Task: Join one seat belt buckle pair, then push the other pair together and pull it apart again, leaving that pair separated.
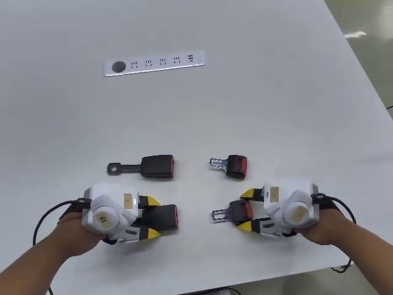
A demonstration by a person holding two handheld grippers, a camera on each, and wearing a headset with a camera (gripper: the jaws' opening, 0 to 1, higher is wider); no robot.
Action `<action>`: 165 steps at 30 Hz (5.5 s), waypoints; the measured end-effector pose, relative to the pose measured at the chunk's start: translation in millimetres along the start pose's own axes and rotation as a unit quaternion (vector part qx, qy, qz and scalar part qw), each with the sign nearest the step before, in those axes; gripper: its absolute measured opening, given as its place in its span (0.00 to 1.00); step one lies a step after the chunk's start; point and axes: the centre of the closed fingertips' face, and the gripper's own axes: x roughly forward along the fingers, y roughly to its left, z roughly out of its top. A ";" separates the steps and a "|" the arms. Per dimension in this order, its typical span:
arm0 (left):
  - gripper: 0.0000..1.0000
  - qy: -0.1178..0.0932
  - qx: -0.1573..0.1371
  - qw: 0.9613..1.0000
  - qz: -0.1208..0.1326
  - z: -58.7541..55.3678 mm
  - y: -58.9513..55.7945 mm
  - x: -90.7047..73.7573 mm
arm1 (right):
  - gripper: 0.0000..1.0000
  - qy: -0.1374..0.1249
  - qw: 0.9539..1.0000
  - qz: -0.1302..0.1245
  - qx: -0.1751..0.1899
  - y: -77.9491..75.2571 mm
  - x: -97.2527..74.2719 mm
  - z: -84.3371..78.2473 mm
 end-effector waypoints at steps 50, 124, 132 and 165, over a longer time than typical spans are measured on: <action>0.34 0.040 0.012 0.999 -0.005 -3.8 0.2 3.3 | 0.34 -0.033 0.999 -0.022 0.030 12.7 54.3 60.2; 0.33 -0.003 -0.022 1.000 -0.021 -0.6 0.3 -0.4 | 0.32 -0.068 0.997 -0.010 0.021 16.1 62.6 72.5; 0.33 -0.011 -0.025 0.999 -0.023 -0.1 0.5 -0.4 | 0.32 -0.077 0.997 -0.011 0.023 17.3 56.8 77.5; 0.35 -0.002 -0.013 1.000 -0.026 1.1 0.0 2.0 | 0.35 -0.067 0.998 -0.015 0.009 16.5 58.5 74.0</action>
